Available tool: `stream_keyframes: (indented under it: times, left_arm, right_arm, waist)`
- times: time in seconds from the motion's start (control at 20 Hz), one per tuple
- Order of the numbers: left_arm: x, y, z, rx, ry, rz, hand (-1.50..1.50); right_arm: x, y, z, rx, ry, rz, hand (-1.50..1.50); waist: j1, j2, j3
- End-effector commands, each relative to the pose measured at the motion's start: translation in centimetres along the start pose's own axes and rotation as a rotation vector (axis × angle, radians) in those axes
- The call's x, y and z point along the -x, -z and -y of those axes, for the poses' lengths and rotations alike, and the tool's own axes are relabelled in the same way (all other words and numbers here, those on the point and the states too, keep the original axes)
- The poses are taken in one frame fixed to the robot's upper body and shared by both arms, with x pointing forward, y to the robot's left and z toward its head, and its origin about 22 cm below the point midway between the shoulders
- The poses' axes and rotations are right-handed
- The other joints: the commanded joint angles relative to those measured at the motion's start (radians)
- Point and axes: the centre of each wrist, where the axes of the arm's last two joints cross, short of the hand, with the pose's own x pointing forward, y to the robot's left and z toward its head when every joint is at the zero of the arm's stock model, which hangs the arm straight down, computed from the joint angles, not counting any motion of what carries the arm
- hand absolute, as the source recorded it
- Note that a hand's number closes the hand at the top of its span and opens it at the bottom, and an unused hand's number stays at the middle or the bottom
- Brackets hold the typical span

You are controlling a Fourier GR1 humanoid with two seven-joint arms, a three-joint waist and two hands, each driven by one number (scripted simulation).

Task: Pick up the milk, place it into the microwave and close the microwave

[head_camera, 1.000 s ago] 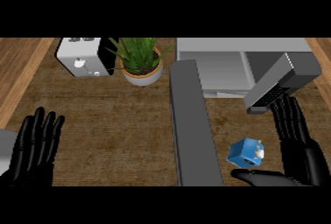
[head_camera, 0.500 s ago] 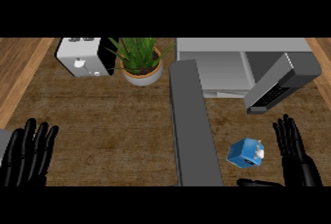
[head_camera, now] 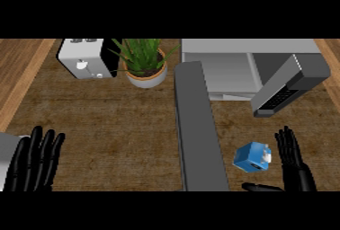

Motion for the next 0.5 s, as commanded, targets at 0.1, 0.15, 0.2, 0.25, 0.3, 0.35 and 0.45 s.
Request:
stream_keyframes:
  times: [0.1, 0.15, 0.2, 0.25, 0.3, 0.35, 0.45]
  left_arm:
    - [0.5, -0.4, 0.7, 0.002, 0.011, -0.003, -1.50]
    - [-0.2, -0.5, 0.3, -0.001, -0.008, -0.008, -1.50]
    - [0.9, -0.4, 0.0, 0.006, 0.007, -0.001, -1.50]
    - [-0.6, 0.4, -0.2, 0.002, 0.011, 0.002, -1.50]
    - [-2.3, -0.4, 0.2, -0.004, 0.018, 0.004, -1.50]
    - [-1.6, -0.4, 0.9, -0.006, 0.007, -0.001, -1.50]
    - [-0.1, 0.3, -0.2, -0.006, 0.006, -0.016, -1.50]
  right_arm:
    - [4.0, 0.4, -0.2, -0.002, 0.059, 0.000, -1.50]
    - [5.3, 0.8, 0.4, 0.015, 0.059, -0.006, -1.50]
    - [5.0, 0.3, -0.6, -0.004, 0.053, -0.013, -1.50]
    - [5.3, 2.9, -1.6, 0.018, 0.061, -0.026, -1.50]
    - [5.9, 0.3, 1.2, 0.038, 0.042, -0.023, -1.50]
    - [6.1, 0.6, 2.6, 0.026, 0.047, -0.012, -1.50]
    - [7.5, 0.5, 1.2, -0.002, 0.033, -0.028, -1.50]
  waist:
    - [0.003, 0.000, 0.000]
    - [0.006, 0.001, 0.000]
    - [0.002, 0.000, 0.000]
    - [0.004, 0.001, 0.000]
    - [0.003, 0.000, 0.000]
    - [0.003, 0.000, 0.000]
    - [0.003, 0.001, 0.000]
